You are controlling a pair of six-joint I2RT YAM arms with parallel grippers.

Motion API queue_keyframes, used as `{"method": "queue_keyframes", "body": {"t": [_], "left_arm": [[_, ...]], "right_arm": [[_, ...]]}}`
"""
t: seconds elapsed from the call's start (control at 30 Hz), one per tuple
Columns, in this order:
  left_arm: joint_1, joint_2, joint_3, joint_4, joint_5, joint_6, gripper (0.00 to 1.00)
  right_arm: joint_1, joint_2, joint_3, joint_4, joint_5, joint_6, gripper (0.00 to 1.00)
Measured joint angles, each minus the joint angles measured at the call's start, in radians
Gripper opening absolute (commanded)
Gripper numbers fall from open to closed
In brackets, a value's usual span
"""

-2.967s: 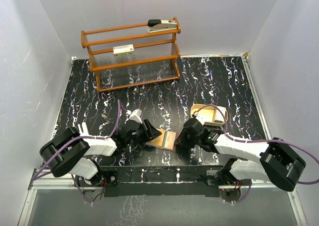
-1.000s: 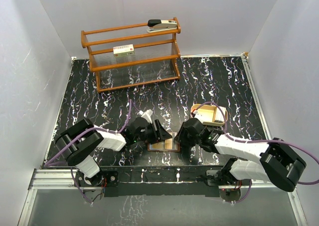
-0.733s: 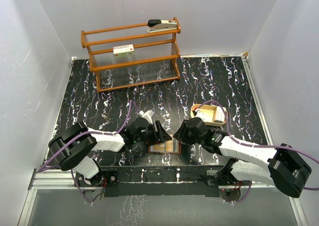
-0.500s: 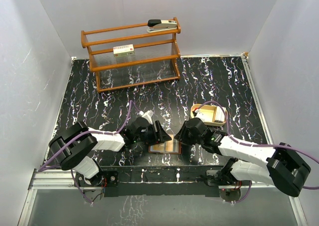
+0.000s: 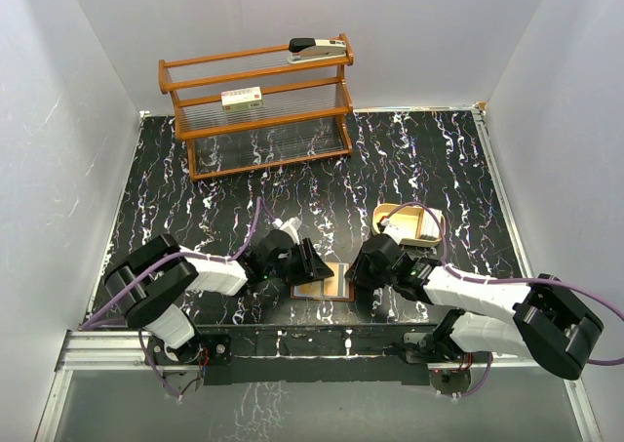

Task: Put the credit cards into the card holder
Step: Insert the credit card into the card holder, then close the card holder at the center of the board.

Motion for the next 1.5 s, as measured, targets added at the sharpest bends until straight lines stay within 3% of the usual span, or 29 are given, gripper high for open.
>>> {"method": "queue_keyframes", "body": {"t": [0.23, 0.5, 0.63, 0.87, 1.17, 1.33, 1.5], "left_arm": [[0.000, 0.022, 0.000, 0.007, 0.003, -0.004, 0.05], [0.001, 0.057, 0.001, 0.034, 0.016, -0.006, 0.00], [0.004, 0.064, 0.002, 0.045, 0.025, -0.007, 0.14], [0.000, -0.005, 0.018, -0.039, 0.010, 0.019, 0.39], [0.023, -0.255, 0.111, -0.466, -0.142, 0.100, 0.57], [0.033, -0.303, 0.146, -0.689, -0.245, 0.137, 0.62], [0.036, -0.300, 0.145, -0.800, -0.274, 0.150, 0.63]], "right_arm": [[0.000, 0.003, 0.000, 0.004, 0.000, 0.000, 0.20], [-0.001, 0.018, 0.000, 0.024, 0.001, 0.000, 0.19], [-0.002, 0.021, 0.000, 0.032, 0.004, -0.001, 0.21], [-0.002, 0.005, 0.008, 0.008, 0.010, -0.005, 0.35], [-0.002, -0.109, 0.008, -0.066, 0.008, -0.010, 0.55], [-0.002, -0.111, 0.008, -0.066, 0.002, -0.010, 0.60], [-0.002, -0.072, 0.008, -0.056, -0.010, -0.009, 0.65]]}}
